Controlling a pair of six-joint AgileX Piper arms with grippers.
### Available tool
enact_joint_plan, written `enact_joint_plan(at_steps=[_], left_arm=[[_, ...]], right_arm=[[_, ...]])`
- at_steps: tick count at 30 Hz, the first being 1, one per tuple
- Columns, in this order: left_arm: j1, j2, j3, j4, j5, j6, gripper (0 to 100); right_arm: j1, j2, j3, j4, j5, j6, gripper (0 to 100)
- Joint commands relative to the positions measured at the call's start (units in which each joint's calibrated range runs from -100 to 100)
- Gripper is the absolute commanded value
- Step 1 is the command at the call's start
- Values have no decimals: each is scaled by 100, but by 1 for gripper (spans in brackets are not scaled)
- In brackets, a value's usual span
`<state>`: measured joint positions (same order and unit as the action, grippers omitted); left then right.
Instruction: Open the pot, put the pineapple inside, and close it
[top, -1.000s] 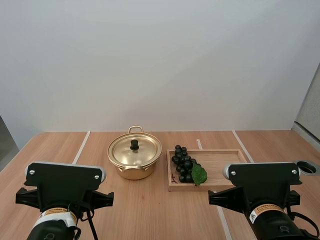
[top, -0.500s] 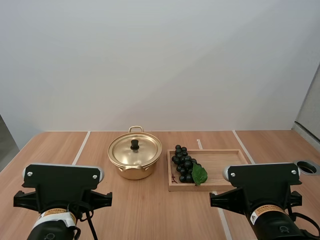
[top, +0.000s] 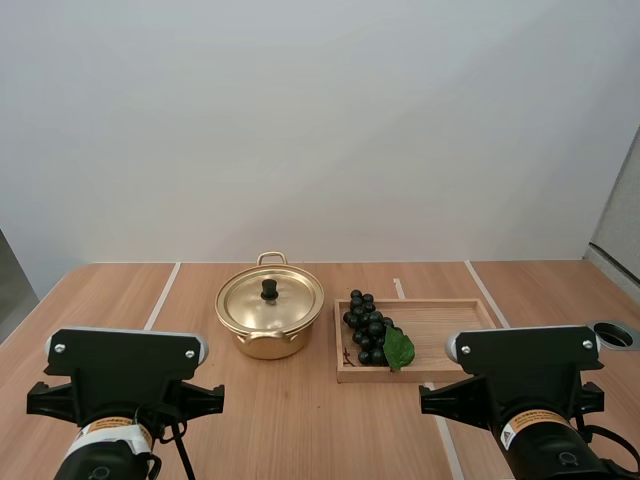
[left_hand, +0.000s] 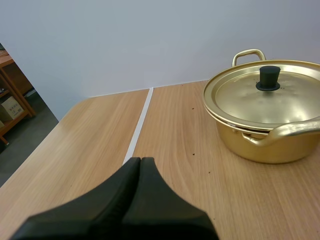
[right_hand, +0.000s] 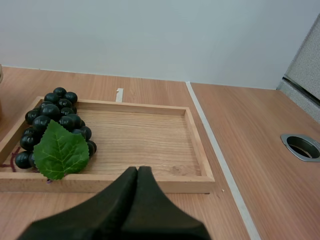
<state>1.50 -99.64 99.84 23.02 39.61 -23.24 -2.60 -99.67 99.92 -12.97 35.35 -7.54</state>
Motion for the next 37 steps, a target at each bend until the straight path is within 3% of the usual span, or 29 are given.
enact_joint_plan(at_steps=[1, 27, 33, 37], left_arm=[[5, -36, 16, -3, -72, -10, 0], [5, -36, 16, -3, -131, -10, 0], [5, -36, 16, -3, -1837, -10, 0], [5, -36, 16, -24, -1757, -10, 0]], right_arm=[[17, -33, 8, -63, -32, -32, 0], [17, -33, 8, -63, -32, -32, 0], [17, -33, 8, -63, -32, -32, 0], [17, -33, 8, -63, -32, -32, 0]])
